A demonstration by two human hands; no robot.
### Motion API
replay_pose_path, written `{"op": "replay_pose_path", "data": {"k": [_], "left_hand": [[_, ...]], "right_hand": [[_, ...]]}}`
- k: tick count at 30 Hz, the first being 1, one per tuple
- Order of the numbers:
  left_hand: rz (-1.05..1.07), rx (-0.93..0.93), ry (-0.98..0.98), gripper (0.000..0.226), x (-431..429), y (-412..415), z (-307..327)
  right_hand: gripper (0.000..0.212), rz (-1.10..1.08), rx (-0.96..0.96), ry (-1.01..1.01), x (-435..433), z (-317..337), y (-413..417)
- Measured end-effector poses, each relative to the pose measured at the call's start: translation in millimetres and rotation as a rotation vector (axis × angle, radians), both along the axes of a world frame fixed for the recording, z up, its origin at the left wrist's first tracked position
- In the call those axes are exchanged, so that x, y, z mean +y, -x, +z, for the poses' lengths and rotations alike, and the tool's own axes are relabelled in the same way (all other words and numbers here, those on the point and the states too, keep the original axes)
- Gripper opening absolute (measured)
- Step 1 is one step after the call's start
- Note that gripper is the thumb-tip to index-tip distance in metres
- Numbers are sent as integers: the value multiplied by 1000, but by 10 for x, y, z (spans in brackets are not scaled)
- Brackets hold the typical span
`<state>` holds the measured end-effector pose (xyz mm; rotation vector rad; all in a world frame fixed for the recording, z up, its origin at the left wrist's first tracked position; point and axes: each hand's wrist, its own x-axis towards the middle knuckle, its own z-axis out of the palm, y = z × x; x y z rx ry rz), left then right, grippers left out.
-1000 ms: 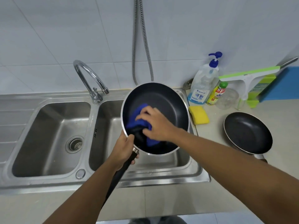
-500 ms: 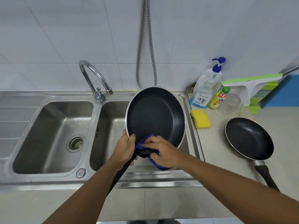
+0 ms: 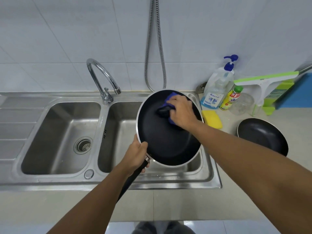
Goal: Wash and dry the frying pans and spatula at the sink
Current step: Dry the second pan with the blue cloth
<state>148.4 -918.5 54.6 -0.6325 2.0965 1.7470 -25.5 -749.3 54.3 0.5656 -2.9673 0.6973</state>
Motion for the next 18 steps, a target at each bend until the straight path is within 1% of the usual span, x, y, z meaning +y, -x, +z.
{"op": "replay_pose_path", "data": {"k": [1,2,3,4,6,9,11,13,16,18], "left_hand": [[6,5,-7,27,28,15,6],[15,12,-16,26,39,32,2],[27,16,-27,25,30,49,5],[40,18,-38,26,1,65,-1],[69,9,-57,28,-87,79,0],[117,-13,-92,27,-194,22,53],[98,-21,-83,27,-218,-32,68],[54,-34,-42,27,-222,-81,60],[-21,-13,1,27,-150,-90,61],[-43,2,18,28,-73,-74,88]], "right_hand": [[50,30,-41,128,-148,18,-101],[55,89,-81,216,-264,17,-241],[60,170,-115,259,-342,8,-406],[64,265,-139,256,-367,-37,-570],[69,438,-134,150,-243,-188,-832],[67,551,44,-50,196,-422,-981],[59,542,112,-178,480,-488,-875],[50,436,129,-221,665,-476,-628],[42,235,97,-185,702,-287,-222],[44,177,81,-105,516,-114,-97]]}}
